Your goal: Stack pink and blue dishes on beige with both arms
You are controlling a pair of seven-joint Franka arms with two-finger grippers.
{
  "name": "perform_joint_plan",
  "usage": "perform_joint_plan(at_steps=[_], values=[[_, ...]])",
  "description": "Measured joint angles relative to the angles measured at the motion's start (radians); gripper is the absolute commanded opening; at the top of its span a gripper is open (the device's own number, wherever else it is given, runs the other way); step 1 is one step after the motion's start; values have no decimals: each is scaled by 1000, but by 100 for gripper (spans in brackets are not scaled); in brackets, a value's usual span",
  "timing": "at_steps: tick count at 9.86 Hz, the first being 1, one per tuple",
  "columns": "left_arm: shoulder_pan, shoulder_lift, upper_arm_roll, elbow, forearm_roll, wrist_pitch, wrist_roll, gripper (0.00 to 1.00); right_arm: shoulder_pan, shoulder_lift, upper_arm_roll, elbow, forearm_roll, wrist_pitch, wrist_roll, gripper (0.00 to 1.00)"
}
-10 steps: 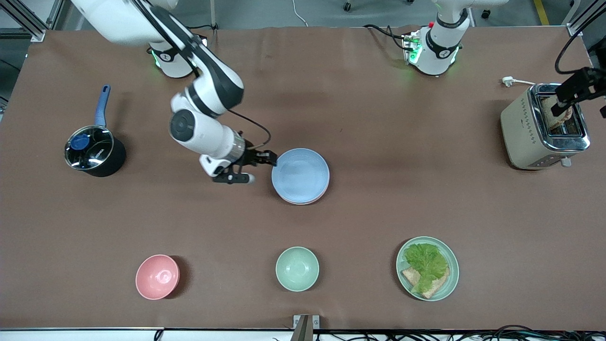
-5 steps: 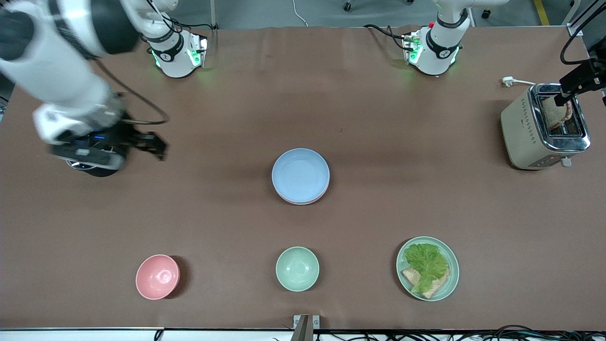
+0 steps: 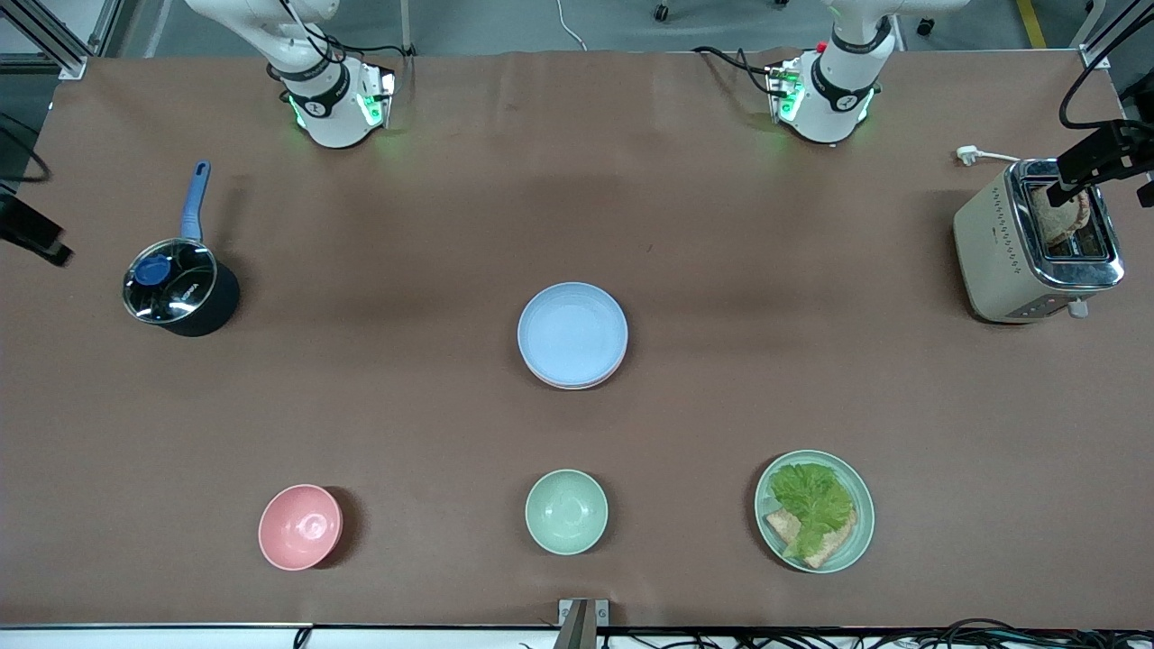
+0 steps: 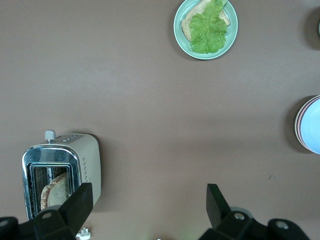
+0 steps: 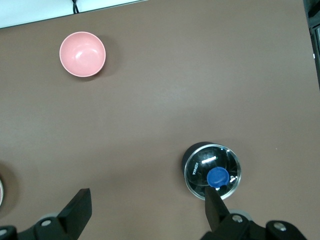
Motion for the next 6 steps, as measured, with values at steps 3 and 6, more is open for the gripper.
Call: perform_joint_plan(at_steps=[3,6], values=[[0,1,-10,-1,0,0,0,100,31,0,-37,0,63,-26,-8,100],[-1,1,-38,-1,0,0,-33,100,41,0,-37,0,63,-29,-9,100]])
